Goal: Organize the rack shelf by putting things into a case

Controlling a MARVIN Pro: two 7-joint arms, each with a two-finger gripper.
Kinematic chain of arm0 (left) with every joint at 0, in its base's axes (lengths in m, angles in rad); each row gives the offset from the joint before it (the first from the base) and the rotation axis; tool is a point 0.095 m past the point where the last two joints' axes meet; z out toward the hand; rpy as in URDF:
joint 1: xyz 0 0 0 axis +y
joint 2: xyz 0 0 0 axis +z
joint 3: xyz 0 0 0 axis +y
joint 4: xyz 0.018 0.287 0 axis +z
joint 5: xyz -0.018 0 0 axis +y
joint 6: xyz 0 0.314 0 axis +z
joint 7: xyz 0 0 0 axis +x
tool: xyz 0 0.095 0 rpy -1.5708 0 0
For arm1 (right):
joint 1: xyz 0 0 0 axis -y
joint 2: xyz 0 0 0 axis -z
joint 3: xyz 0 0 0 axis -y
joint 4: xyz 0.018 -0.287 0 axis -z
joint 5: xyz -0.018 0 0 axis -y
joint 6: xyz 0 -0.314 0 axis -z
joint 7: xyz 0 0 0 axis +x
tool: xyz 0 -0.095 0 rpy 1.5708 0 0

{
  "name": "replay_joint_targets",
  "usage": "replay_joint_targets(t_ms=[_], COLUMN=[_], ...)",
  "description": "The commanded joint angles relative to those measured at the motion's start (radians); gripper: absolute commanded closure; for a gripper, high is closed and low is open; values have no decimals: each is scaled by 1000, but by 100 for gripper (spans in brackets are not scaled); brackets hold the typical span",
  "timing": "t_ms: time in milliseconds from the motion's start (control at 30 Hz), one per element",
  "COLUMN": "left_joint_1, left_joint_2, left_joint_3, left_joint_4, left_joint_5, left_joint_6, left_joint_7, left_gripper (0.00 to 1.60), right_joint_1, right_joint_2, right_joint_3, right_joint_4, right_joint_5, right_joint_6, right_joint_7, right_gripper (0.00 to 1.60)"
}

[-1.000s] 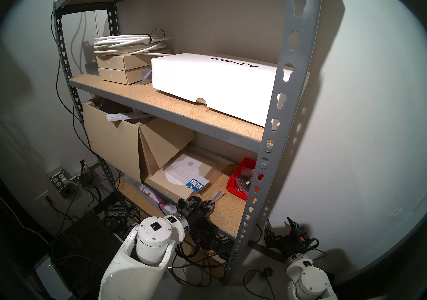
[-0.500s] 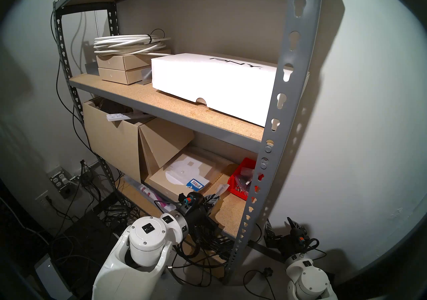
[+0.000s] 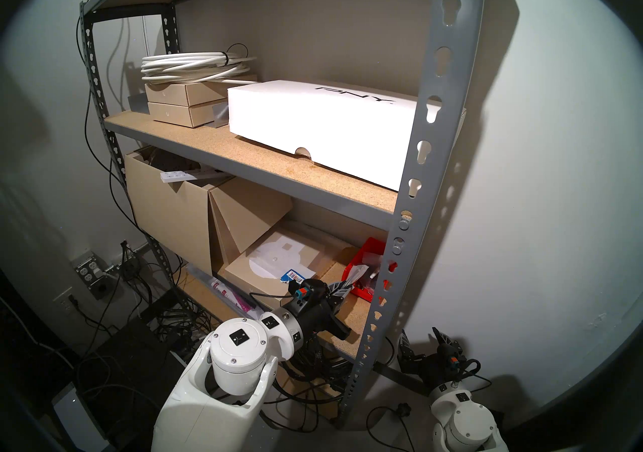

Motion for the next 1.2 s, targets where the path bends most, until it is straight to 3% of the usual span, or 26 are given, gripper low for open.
replay_joint_targets(t_ms=[0,400,867,1167], left_joint_1=[-96,-176,-240,-216], left_joint_2=[-52,-91,-115,-101], left_joint_3=[32,38,20,42], left_joint_4=[27,112,168,125], left_joint_5=[-17,-68,-220,-245], left_joint_6=[17,55,152,183], left_joint_7=[16,37,44,47], left_gripper=[160,160,160,160], right_joint_1=[1,1,1,1], right_joint_2=[0,0,0,0], right_joint_3=[0,0,0,0], right_joint_4=[-18,-18,-18,-19], right_joint_5=[0,0,0,0], right_joint_6=[-3,-2,-2,-2], right_joint_7=[0,0,0,0], right_gripper=[0,0,0,0])
